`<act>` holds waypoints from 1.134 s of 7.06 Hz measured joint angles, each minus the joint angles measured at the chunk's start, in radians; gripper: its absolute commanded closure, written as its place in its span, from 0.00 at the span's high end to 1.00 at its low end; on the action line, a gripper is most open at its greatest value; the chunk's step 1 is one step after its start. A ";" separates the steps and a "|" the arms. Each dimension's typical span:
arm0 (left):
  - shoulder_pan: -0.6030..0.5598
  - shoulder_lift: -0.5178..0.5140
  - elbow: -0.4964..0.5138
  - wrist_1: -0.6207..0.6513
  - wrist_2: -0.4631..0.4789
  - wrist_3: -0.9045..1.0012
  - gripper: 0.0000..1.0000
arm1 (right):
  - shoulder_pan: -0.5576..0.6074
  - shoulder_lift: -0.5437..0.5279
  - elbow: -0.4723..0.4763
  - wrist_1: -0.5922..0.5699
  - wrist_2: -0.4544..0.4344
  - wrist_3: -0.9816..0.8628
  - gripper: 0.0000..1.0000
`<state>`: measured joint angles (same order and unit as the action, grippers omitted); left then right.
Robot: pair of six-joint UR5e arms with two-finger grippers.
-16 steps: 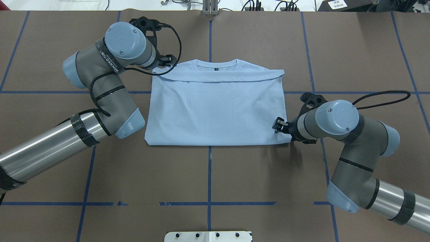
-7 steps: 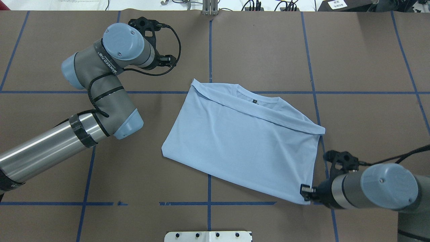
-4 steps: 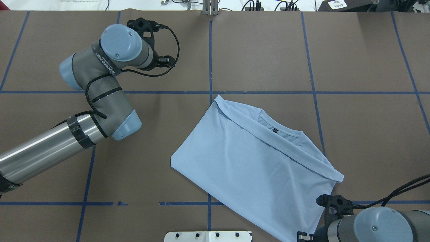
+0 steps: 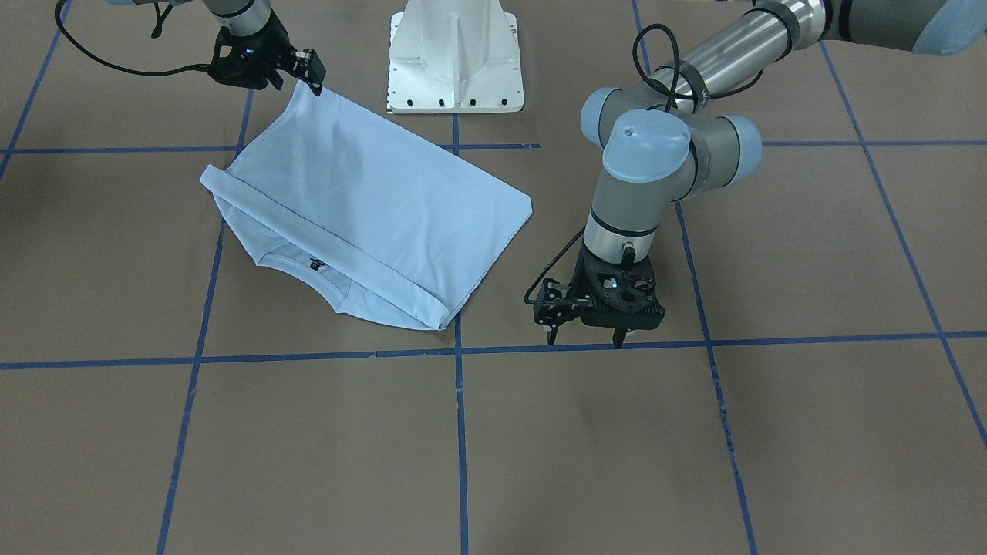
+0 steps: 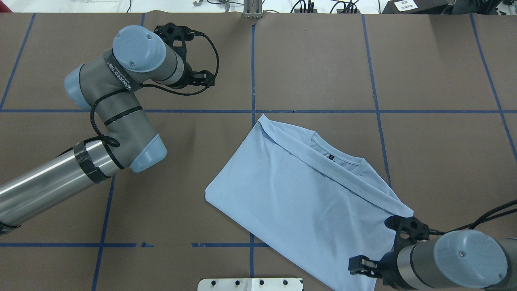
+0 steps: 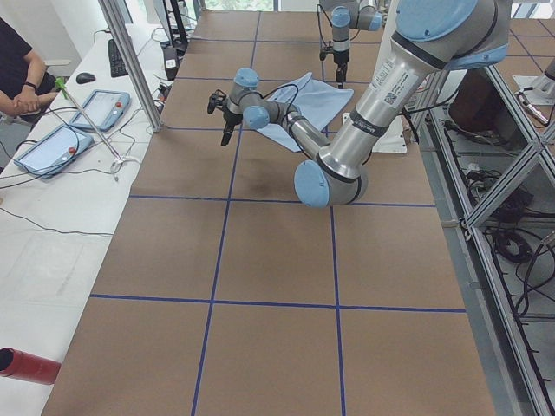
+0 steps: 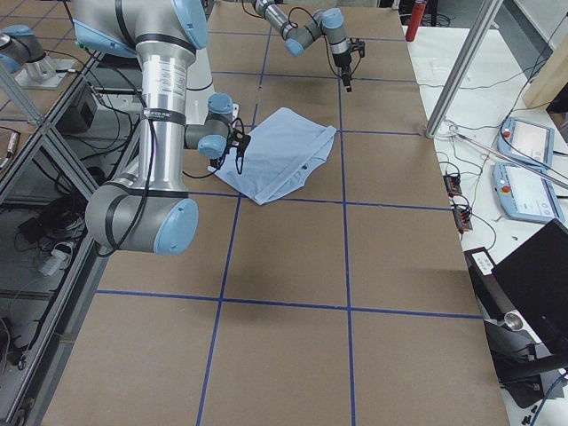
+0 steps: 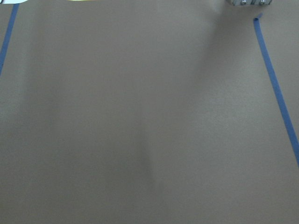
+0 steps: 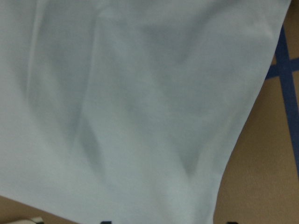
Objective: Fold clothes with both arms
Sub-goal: 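Move the right gripper to the collar while the left gripper lowers to the corner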
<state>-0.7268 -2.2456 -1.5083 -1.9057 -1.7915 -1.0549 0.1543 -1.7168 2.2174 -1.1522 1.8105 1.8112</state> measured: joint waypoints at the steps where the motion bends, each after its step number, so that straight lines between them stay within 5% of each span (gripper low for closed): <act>1: 0.032 0.047 -0.091 0.032 -0.031 -0.054 1.00 | 0.064 0.007 0.007 0.003 0.005 -0.003 1.00; 4: 0.198 0.121 -0.263 0.114 -0.041 -0.458 0.99 | 0.206 0.089 0.004 0.004 0.007 -0.031 1.00; 8: 0.385 0.149 -0.266 0.133 0.074 -0.885 0.98 | 0.288 0.139 -0.009 0.003 0.003 -0.093 1.00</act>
<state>-0.3417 -2.0962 -1.7743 -1.7728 -1.7179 -1.9398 0.4422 -1.5777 2.2089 -1.1489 1.8131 1.7180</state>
